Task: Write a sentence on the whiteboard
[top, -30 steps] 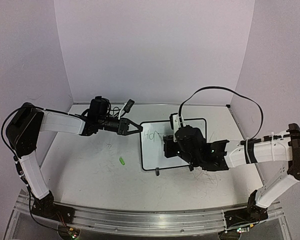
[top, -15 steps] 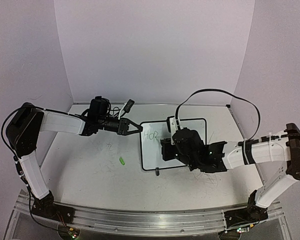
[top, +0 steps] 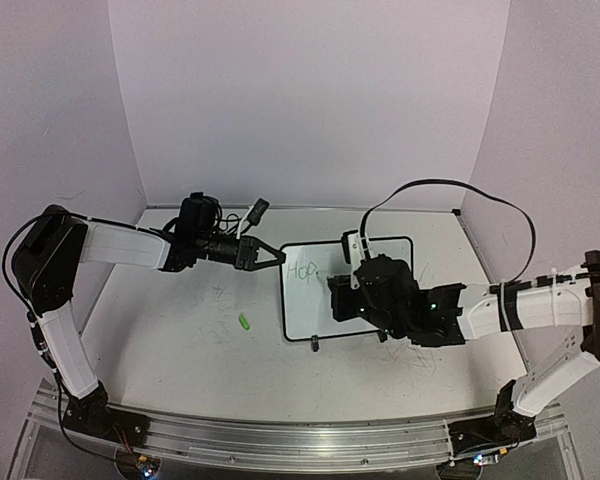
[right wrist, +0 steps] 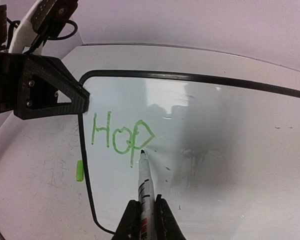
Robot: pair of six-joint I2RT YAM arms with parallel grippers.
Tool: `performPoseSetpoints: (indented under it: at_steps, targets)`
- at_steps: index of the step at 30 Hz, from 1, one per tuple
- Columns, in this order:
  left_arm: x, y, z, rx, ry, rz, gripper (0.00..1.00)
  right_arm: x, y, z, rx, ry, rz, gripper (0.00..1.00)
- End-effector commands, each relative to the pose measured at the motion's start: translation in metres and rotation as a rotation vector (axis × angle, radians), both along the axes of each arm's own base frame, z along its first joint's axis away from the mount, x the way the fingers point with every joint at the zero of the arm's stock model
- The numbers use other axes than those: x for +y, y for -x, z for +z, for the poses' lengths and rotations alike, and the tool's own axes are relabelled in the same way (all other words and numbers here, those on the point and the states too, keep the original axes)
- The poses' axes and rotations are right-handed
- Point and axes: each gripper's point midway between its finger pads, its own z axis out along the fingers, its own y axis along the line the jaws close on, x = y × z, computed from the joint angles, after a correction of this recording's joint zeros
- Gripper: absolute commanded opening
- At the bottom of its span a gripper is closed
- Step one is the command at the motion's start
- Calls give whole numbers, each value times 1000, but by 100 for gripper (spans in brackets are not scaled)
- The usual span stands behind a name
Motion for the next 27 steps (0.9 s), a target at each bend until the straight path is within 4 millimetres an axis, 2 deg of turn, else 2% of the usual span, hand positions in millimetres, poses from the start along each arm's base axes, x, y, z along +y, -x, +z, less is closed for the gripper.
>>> performPoseSetpoints:
  at_steps: [1, 12, 19, 27]
  targets:
    - [-1, 13, 28, -40, 50, -45, 0, -17, -5, 17, -23, -52, -34, 0]
    - [-1, 13, 26, -37, 48, -45, 0, 0, -11, 23, -46, -55, 9, 0]
    - [-1, 13, 27, -38, 49, -46, 0, 1, -12, 16, -38, -48, 5, 0]
    - [-1, 14, 27, -38, 49, -46, 0, 6, -15, 19, -48, -53, 0, 0]
